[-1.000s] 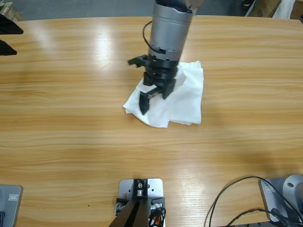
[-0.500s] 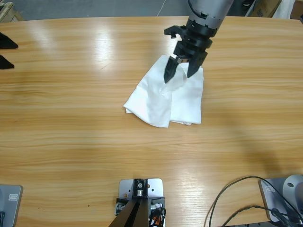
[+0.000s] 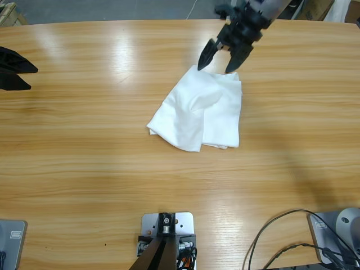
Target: Fold clothes
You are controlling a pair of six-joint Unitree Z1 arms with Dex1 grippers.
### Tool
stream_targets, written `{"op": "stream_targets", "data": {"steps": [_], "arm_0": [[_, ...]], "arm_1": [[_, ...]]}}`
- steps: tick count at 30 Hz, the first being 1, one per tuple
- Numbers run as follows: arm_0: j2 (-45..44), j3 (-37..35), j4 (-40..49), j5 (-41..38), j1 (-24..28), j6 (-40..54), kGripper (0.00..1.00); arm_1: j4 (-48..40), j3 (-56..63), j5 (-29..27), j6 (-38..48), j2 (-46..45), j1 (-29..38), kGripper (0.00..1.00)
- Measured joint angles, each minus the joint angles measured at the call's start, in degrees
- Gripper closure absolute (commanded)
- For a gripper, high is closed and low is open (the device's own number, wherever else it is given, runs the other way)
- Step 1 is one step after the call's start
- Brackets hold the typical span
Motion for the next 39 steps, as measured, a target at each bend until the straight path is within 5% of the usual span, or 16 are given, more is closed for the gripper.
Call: {"op": "stream_targets", "data": {"steps": [10,11,14,15,39], "arm_0": [[2.1,0.0,-0.6,0.0,0.0,0.5,0.202],[2.1,0.0,-0.6,0.0,0.0,0.6,0.202],[2.1,0.0,-0.7,0.0,0.0,0.9,0.202],[2.1,0.0,-0.7,0.0,0.0,1.0,0.202],[4.0,0.0,-1.1,0.0,0.0,2.0,0.202]], "arm_1": [[-8.6,11.1,1.2,1.7,0.0,0.0,0.047],[-8.8,11.5,1.2,1.7,0.0,0.0,0.153],[-9.1,12.5,1.2,1.8,0.0,0.0,0.876],[-9.2,12.7,1.2,1.8,0.0,0.0,1.000],[-10.1,15.4,0.5,2.6,-4.1,-0.1,1.000]]}}
